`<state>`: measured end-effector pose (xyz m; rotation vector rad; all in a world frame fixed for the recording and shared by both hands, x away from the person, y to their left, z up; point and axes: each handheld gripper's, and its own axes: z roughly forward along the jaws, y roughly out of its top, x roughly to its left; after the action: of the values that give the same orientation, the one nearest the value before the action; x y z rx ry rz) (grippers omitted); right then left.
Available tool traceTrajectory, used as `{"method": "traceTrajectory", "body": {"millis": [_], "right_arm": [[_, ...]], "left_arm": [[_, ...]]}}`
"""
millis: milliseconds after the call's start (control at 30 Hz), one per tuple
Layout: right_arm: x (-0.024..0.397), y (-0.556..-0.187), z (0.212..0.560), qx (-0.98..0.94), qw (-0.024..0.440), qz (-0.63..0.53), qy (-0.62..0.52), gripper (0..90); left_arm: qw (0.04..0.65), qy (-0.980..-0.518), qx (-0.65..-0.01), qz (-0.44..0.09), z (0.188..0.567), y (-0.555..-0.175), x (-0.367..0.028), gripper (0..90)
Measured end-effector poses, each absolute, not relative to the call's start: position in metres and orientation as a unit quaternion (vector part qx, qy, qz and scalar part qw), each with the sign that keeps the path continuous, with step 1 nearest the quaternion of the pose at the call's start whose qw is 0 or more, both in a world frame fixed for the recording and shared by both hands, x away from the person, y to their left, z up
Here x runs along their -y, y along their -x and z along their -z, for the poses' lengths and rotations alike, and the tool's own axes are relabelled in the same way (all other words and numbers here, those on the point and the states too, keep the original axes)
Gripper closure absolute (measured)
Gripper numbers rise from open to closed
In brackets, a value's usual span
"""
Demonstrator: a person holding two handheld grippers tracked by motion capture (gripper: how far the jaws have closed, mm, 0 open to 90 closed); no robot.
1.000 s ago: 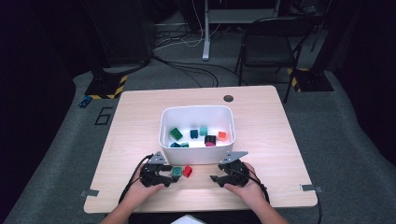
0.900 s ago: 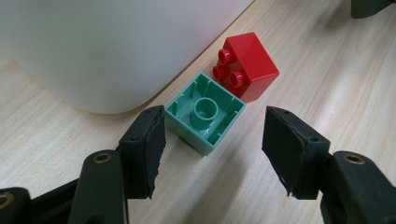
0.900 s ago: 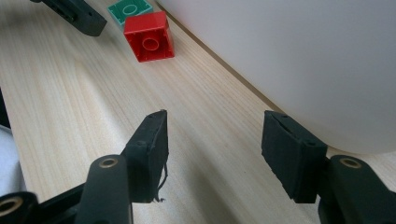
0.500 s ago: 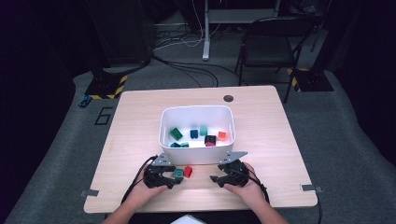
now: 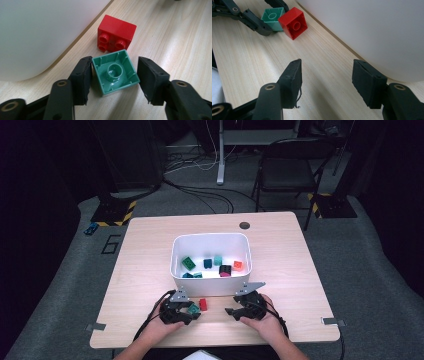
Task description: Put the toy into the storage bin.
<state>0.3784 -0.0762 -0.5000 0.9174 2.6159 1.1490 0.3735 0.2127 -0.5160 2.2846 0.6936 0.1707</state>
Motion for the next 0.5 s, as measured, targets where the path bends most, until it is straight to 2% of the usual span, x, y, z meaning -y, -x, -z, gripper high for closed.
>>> {"method": "traceTrajectory", "body": {"millis": [233, 500], "right_arm": [[0.077, -0.379, 0.500, -0.869, 0.071, -0.383, -0.305, 40.8], [0.077, -0.379, 0.500, -0.869, 0.073, -0.384, -0.303, 40.8]], "left_arm": [[0.345, -0.897, -0.267, -0.079, 0.510, -0.369, -0.220, 57.8], [0.354, -0.892, -0.272, -0.075, 0.495, -0.369, -0.226, 58.3]]}}
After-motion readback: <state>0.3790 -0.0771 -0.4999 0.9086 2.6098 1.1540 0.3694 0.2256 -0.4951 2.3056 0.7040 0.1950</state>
